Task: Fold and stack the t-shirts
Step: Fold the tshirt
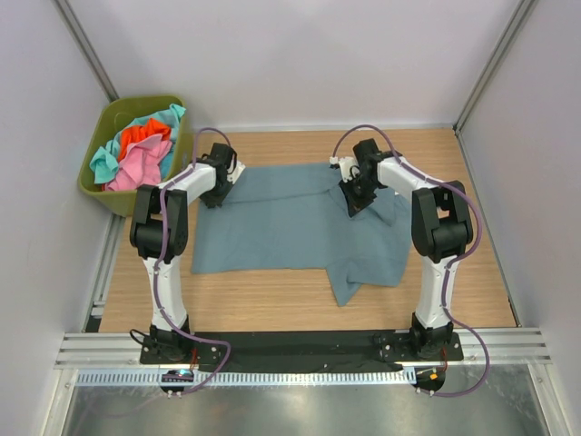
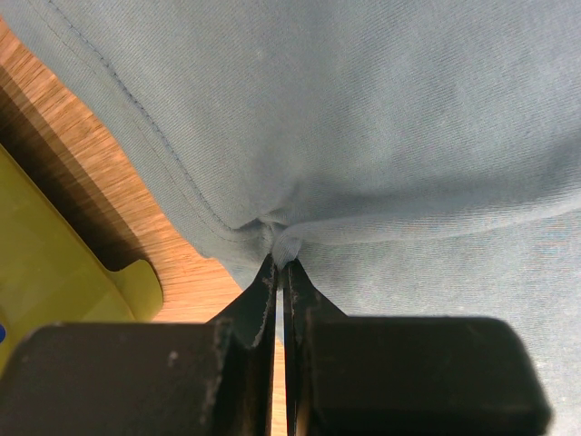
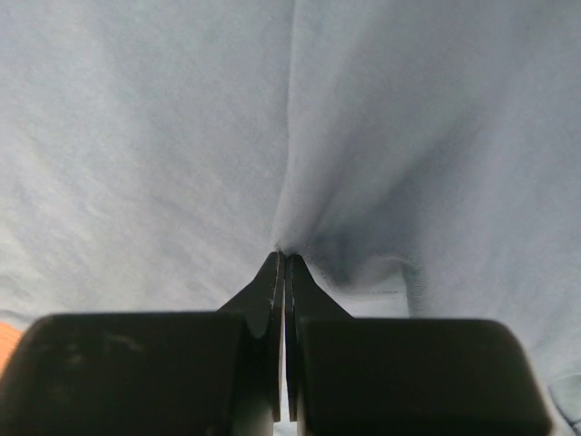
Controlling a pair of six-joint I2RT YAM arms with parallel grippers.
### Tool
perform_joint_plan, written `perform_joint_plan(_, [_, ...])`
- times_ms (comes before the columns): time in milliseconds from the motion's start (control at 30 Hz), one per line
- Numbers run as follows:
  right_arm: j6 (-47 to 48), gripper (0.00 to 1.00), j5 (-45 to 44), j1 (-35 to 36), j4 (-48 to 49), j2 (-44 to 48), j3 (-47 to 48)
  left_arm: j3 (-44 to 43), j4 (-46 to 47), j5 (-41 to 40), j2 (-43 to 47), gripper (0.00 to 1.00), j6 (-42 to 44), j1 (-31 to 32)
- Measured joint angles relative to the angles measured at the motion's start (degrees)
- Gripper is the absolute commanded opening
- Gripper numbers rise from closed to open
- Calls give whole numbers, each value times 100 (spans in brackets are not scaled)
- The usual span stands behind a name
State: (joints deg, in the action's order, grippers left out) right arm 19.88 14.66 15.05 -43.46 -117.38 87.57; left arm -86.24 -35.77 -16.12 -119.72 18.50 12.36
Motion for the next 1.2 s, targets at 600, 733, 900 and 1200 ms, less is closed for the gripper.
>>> perform_joint_plan(600, [-28, 6, 1187, -13, -428, 240, 238, 0, -2, 0, 0, 0, -7, 0])
perform_joint_plan(733, [-74, 44, 1187, -24, -472, 240, 278, -9, -4, 0, 0, 0, -7, 2])
perform_joint_plan(900, [-179, 50, 1187, -186, -577, 238, 382, -28, -13, 0, 0, 2, -7, 4])
perform_joint_plan(1200, [-645, 52, 1095, -1303, -282, 136, 1648, -442, -476, 660, 289, 82, -181, 7])
